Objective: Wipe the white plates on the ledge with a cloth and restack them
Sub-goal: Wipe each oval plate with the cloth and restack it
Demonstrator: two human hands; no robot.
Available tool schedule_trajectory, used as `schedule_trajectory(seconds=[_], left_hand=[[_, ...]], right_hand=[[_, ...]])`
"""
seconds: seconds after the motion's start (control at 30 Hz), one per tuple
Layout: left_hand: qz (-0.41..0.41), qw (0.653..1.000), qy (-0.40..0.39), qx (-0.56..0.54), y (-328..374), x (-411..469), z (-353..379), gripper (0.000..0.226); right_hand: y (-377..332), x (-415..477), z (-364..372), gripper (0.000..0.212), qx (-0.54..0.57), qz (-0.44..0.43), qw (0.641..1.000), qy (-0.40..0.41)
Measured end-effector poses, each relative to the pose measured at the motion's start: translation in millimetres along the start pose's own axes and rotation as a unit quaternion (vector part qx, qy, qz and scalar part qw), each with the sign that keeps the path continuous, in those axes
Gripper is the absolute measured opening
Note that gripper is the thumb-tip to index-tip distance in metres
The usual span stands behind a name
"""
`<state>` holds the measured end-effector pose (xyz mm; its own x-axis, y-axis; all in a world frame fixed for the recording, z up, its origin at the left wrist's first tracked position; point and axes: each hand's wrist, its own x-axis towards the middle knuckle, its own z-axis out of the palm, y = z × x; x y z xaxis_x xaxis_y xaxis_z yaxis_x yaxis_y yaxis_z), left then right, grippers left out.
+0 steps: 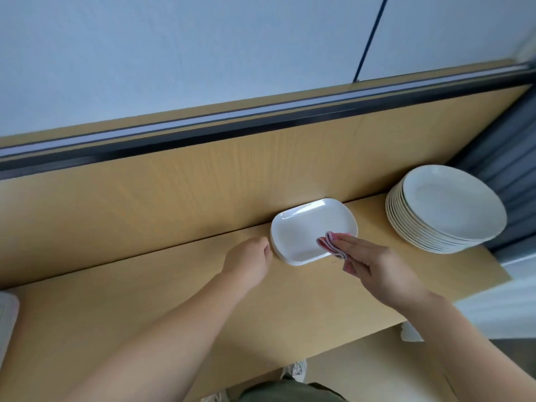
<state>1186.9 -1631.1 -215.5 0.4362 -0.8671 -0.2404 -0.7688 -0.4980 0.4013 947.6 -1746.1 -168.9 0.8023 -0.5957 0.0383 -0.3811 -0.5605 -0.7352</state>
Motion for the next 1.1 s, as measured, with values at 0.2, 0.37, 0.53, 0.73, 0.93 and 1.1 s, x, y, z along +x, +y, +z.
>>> schedule_trajectory(seconds=[0.2, 0.37, 0.53, 0.73, 0.93, 1.1], left_hand=[[-0.083, 0.995, -0.022, 0.048, 28.4, 32.2, 18.0, 0.041], [-0.145, 0.989, -0.009, -0.006, 24.9, 43.1, 26.5, 0.03], [-0.161, 0.986, -0.004, -0.033, 27.4, 47.2, 27.0, 0.027], [-0.174, 0.984, -0.012, -0.047, 23.9, 47.4, 20.3, 0.033], [-0.23, 0.925, 0.04, -0.299, 24.3, 36.1, 18.0, 0.024], [-0.235, 0.905, 0.076, -0.346, 18.3, 23.6, 10.4, 0.022]], right_hand=[[32.5, 5.8, -22.6, 0.07, 0.0, -0.021, 1.0, -0.014], [44.1, 15.9, -34.0, 0.063, -0.003, -0.041, 0.999, -0.031], [51.3, 23.8, -39.2, 0.06, -0.016, -0.065, 0.997, -0.026], [56.8, 28.7, -43.0, 0.061, -0.008, -0.076, 0.997, -0.03], [54.7, 32.3, -44.4, 0.06, -0.022, -0.075, 0.996, -0.031], [42.5, 35.9, -38.3, 0.059, -0.021, -0.085, 0.996, -0.027]])
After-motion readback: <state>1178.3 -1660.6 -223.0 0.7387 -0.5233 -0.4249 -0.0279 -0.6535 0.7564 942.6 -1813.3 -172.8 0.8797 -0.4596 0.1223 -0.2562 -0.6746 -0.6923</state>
